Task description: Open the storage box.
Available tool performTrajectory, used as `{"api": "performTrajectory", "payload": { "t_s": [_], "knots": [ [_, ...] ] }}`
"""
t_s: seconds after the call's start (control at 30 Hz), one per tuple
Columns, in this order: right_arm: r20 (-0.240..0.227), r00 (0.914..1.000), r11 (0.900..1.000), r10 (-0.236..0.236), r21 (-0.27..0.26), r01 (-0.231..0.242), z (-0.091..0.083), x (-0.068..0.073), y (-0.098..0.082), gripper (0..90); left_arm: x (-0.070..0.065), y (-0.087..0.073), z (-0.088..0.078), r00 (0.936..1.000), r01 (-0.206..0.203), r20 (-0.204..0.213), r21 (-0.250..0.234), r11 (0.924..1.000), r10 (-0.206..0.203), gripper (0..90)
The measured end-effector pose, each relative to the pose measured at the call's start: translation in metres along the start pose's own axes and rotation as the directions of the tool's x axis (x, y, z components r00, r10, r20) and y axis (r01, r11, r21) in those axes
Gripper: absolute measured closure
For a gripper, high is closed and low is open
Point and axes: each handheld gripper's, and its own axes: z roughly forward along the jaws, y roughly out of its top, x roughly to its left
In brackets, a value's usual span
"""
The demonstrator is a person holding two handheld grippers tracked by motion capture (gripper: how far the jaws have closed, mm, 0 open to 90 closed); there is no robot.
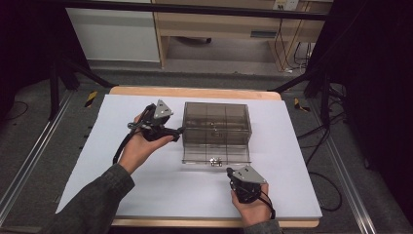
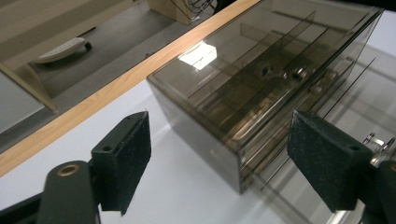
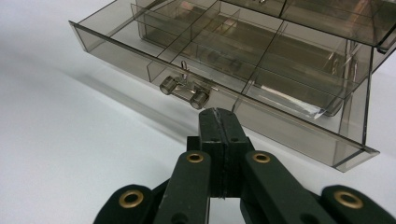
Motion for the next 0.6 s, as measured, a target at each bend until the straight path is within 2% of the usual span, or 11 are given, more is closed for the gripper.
{"api": "performTrajectory", "payload": {
  "t_s": [0.03, 0.07, 0.17, 0.23, 0.27, 0.3, 0.5, 0.53, 0.57, 0.6],
  "knots": [
    [0.000, 1.0000, 1.000, -0.003, 0.000, 0.003, 0.000, 0.001, 0.000, 90.0, -0.002, 0.004, 0.004, 1.0000, 0.007, -0.001, -0.007, 1.0000, -0.007, 24.1],
    [0.002, 1.0000, 1.000, -0.004, 0.000, 0.004, 0.000, 0.000, 0.000, 90.0, -0.003, 0.007, 0.006, 1.0000, -0.008, -0.004, 0.000, 1.0000, 0.008, 24.4],
    [0.004, 1.0000, 1.000, -0.004, 0.003, 0.004, 0.001, 0.000, 0.000, 90.0, -0.005, 0.011, 0.009, 1.0000, -0.010, -0.003, 0.000, 1.0000, 0.010, 28.3],
    [0.005, 1.0000, 1.000, -0.003, 0.006, 0.003, 0.002, -0.001, 0.000, 90.0, -0.010, 0.018, 0.017, 1.0000, -0.005, 0.009, -0.005, 1.0000, 0.005, 31.2],
    [0.004, 1.0000, 1.000, 0.001, 0.009, -0.001, 0.002, -0.001, 0.000, 90.0, -0.010, 0.019, 0.018, 0.9998, -0.015, 0.014, 0.002, 0.9999, 0.015, 32.4],
    [0.004, 1.0000, 1.000, 0.002, 0.009, -0.002, 0.002, -0.001, 0.000, 90.0, -0.012, 0.020, 0.020, 0.9997, -0.005, 0.022, -0.011, 0.9999, 0.005, 34.7],
    [0.001, 0.9999, 1.000, 0.010, 0.025, -0.010, 0.004, -0.001, 0.000, 90.0, -0.017, 0.023, 0.030, 0.9989, 0.002, 0.047, -0.015, 0.9999, -0.001, 52.4],
    [-0.002, 0.9998, 0.999, 0.018, 0.030, -0.018, 0.005, 0.000, 0.000, 90.0, -0.017, 0.023, 0.032, 0.9986, 0.004, 0.054, -0.016, 0.9999, -0.004, 52.4],
    [0.002, 1.0000, 0.999, 0.007, 0.035, -0.007, 0.006, -0.001, 0.000, 90.0, -0.017, 0.024, 0.034, 0.9982, 0.004, 0.059, -0.022, 0.9997, -0.003, 63.9],
    [0.003, 1.0000, 0.999, 0.006, 0.036, -0.006, 0.006, -0.001, 0.000, 90.0, -0.016, 0.024, 0.035, 0.9979, 0.006, 0.064, -0.022, 0.9997, -0.005, 66.6]
  ]
}}
